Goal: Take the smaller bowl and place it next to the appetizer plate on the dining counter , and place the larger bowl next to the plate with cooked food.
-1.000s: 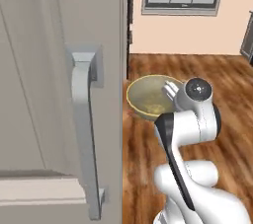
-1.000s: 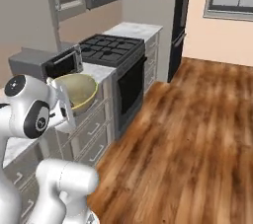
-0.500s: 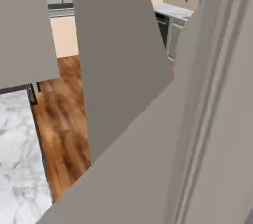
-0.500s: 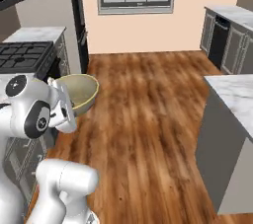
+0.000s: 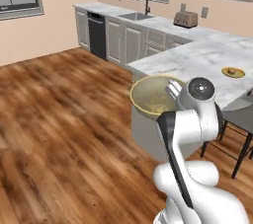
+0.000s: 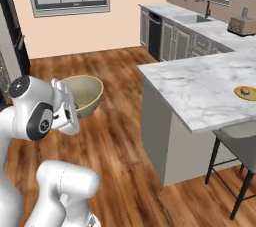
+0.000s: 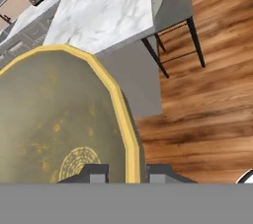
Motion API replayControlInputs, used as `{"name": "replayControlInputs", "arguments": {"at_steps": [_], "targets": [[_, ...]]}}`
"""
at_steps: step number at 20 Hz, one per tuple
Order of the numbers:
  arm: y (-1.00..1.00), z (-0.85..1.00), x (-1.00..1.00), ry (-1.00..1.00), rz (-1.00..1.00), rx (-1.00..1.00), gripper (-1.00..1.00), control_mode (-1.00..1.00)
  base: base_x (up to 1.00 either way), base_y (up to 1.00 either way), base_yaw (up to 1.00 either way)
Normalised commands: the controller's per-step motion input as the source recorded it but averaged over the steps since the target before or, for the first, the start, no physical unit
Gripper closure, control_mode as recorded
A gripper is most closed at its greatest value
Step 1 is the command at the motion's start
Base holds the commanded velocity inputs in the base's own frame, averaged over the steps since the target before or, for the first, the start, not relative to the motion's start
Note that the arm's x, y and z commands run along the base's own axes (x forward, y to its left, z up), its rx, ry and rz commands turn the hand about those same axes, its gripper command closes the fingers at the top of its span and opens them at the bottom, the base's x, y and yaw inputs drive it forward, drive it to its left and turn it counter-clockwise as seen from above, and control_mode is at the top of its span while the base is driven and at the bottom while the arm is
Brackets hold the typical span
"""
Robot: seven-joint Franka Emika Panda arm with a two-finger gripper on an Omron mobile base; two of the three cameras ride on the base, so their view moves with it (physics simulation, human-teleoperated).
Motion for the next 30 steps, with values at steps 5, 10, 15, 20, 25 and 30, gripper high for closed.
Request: {"name": "replayControlInputs", "arguments": {"at_steps": [5,10,15,20,25,30], "targets": [[0.0,0.0,0.0,0.0,0.0,0.0,1.0,1.0,-0.06,-1.0,-0.07],[0.0,0.0,0.0,0.0,0.0,0.0,1.0,1.0,0.01,-1.0,-0.11],[0.0,0.0,0.0,0.0,0.0,0.0,1.0,1.0,0.03,-1.0,-0.1],[0.0,0.0,0.0,0.0,0.0,0.0,1.0,1.0,0.01,-1.0,0.0],[0.0,0.0,0.0,0.0,0.0,0.0,1.0,1.0,0.12,-1.0,0.01],[0.0,0.0,0.0,0.0,0.0,0.0,1.0,1.0,0.39,-1.0,0.13]]}}
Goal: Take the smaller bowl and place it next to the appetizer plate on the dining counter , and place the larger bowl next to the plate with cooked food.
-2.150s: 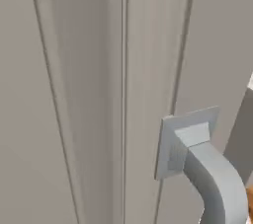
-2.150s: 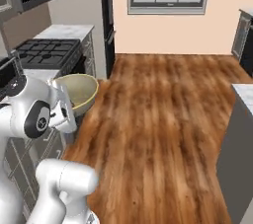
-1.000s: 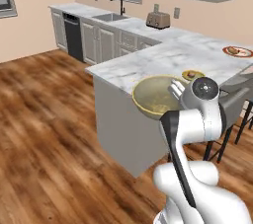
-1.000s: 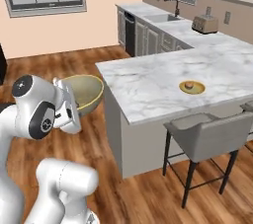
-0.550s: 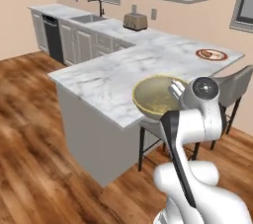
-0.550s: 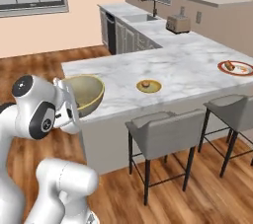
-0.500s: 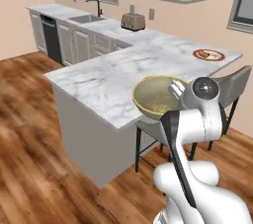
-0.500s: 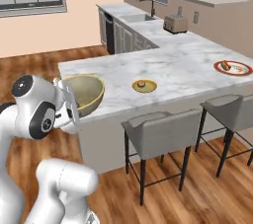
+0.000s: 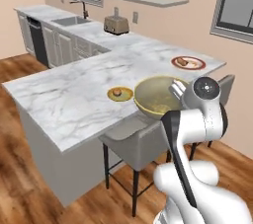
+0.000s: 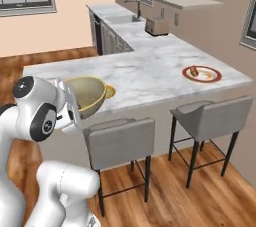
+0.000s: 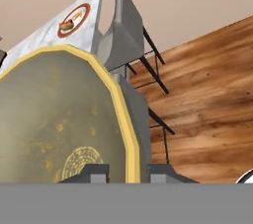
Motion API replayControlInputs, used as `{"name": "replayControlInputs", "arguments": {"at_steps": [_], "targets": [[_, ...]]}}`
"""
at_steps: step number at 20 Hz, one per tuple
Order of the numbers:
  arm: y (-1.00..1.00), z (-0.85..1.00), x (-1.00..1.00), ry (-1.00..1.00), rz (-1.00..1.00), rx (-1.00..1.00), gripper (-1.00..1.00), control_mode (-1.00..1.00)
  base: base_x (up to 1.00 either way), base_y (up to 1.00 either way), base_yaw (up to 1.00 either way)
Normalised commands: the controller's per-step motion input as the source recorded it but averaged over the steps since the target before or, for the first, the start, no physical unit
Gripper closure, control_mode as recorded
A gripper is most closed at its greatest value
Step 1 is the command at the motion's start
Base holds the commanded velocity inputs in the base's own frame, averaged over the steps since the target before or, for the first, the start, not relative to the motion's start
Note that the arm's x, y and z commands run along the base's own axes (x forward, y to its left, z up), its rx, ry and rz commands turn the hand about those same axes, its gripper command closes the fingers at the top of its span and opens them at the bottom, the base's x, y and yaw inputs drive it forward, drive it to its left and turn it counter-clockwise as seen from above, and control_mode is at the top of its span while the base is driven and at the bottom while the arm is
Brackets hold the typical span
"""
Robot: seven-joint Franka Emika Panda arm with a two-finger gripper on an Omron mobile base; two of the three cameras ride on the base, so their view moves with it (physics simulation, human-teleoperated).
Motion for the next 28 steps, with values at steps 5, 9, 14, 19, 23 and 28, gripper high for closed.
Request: {"name": "replayControlInputs", "arguments": {"at_steps": [5,9,14,19,23,28], "targets": [[0.0,0.0,0.0,0.0,0.0,0.0,1.0,1.0,0.43,-1.0,0.24],[0.0,0.0,0.0,0.0,0.0,0.0,1.0,1.0,0.39,-1.0,0.32],[0.0,0.0,0.0,0.0,0.0,0.0,1.0,1.0,0.41,-1.0,0.34],[0.0,0.0,0.0,0.0,0.0,0.0,1.0,1.0,0.52,-0.83,0.3],[0.0,0.0,0.0,0.0,0.0,0.0,1.0,1.0,0.62,-0.39,0.2],[0.0,0.0,0.0,0.0,0.0,0.0,1.0,1.0,0.64,-0.15,0.21]]}}
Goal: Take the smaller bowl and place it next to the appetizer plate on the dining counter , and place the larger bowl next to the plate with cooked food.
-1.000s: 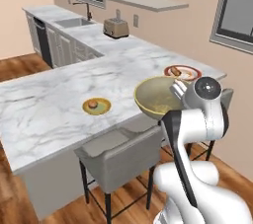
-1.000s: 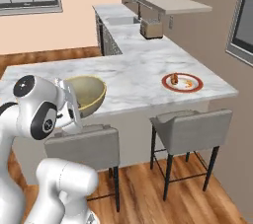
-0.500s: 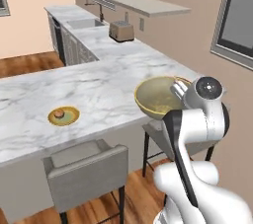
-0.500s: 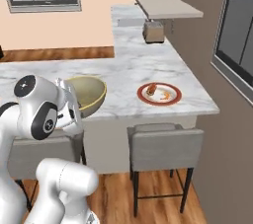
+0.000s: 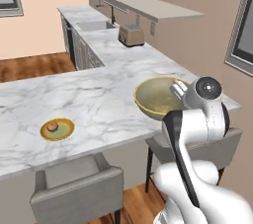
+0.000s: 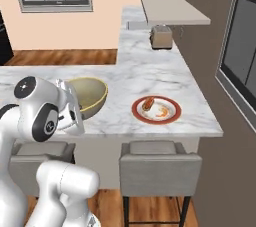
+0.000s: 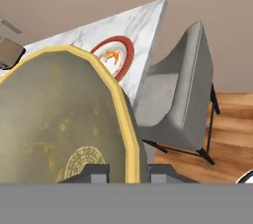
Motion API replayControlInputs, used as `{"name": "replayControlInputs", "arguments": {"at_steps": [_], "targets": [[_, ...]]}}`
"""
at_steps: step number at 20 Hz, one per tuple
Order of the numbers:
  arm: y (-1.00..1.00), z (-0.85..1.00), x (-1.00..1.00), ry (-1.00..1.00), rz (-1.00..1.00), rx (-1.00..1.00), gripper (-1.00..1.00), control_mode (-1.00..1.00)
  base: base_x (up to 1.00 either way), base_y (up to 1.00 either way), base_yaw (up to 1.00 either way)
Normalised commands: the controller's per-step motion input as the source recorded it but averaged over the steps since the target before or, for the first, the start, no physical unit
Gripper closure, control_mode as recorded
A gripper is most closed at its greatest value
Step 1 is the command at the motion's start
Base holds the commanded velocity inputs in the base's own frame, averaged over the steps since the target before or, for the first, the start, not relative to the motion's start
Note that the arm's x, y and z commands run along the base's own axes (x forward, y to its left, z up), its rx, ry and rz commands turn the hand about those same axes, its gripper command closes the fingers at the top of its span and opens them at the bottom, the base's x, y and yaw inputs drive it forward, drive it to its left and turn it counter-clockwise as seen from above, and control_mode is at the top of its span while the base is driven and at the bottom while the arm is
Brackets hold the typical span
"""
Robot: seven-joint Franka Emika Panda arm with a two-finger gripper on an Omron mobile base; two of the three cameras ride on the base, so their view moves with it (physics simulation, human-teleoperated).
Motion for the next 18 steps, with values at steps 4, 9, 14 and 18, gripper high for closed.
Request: {"name": "replayControlInputs", "arguments": {"at_steps": [4,9,14,18], "targets": [[0.0,0.0,0.0,0.0,0.0,0.0,1.0,1.0,0.43,-0.24,0.28],[-0.12,-0.04,0.1,0.0,0.1,0.0,1.0,-1.0,0.14,-0.16,0.17],[-0.29,-0.19,0.64,0.0,0.16,0.0,1.0,-1.0,0.0,0.0,0.0],[-0.3,-0.31,0.86,0.06,0.04,0.0,1.0,-1.0,0.0,0.0,0.0]]}}
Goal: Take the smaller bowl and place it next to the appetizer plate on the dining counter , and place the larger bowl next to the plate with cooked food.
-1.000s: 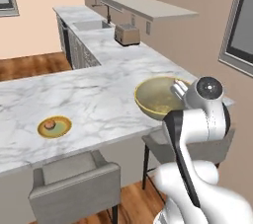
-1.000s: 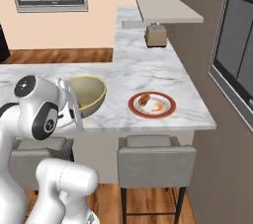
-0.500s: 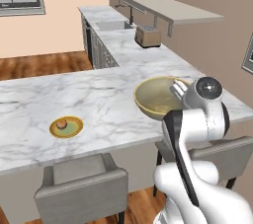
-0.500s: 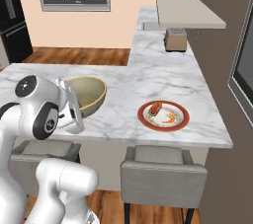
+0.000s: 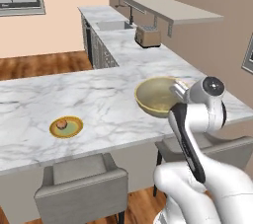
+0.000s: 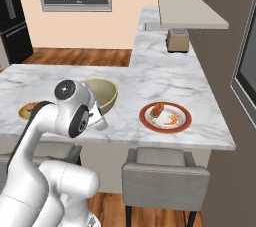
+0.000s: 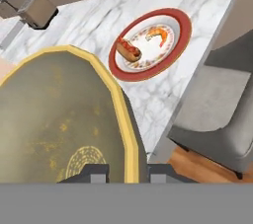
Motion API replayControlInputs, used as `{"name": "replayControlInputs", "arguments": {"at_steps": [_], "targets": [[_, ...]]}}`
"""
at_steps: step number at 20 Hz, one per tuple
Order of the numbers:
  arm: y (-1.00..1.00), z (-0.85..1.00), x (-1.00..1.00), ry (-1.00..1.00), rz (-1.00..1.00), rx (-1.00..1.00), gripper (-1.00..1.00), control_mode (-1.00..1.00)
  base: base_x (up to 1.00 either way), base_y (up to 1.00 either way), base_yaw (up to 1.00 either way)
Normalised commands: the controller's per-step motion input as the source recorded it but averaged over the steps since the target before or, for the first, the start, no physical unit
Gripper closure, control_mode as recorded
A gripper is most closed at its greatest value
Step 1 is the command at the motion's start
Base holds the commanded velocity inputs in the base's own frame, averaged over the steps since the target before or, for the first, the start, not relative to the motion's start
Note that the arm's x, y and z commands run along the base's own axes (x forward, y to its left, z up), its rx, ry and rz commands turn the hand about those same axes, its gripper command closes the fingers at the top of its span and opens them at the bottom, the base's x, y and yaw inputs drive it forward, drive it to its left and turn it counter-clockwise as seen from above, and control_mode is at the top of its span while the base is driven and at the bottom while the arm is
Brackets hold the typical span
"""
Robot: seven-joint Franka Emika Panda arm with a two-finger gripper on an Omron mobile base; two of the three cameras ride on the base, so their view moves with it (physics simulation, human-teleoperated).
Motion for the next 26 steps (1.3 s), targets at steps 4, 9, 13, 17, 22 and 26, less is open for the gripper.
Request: {"name": "replayControlInputs", "arguments": {"at_steps": [4,9,13,17,22,26], "targets": [[-0.27,-0.26,0.89,0.15,0.0,0.02,1.0,-1.0,0.0,0.0,0.0],[-0.24,-0.37,0.73,0.12,0.0,0.01,1.0,-1.0,0.0,0.0,0.0],[-0.28,-0.46,0.54,0.01,0.0,0.0,1.0,-1.0,0.0,0.0,0.0],[-0.17,-0.54,0.54,0.0,0.0,0.0,1.0,-1.0,0.0,0.0,0.0],[0.0,-0.41,0.63,0.0,0.0,0.0,1.0,-1.0,0.0,0.0,0.0],[-0.13,-0.41,0.47,0.0,0.0,0.0,1.0,-1.0,0.0,0.0,0.0]]}}
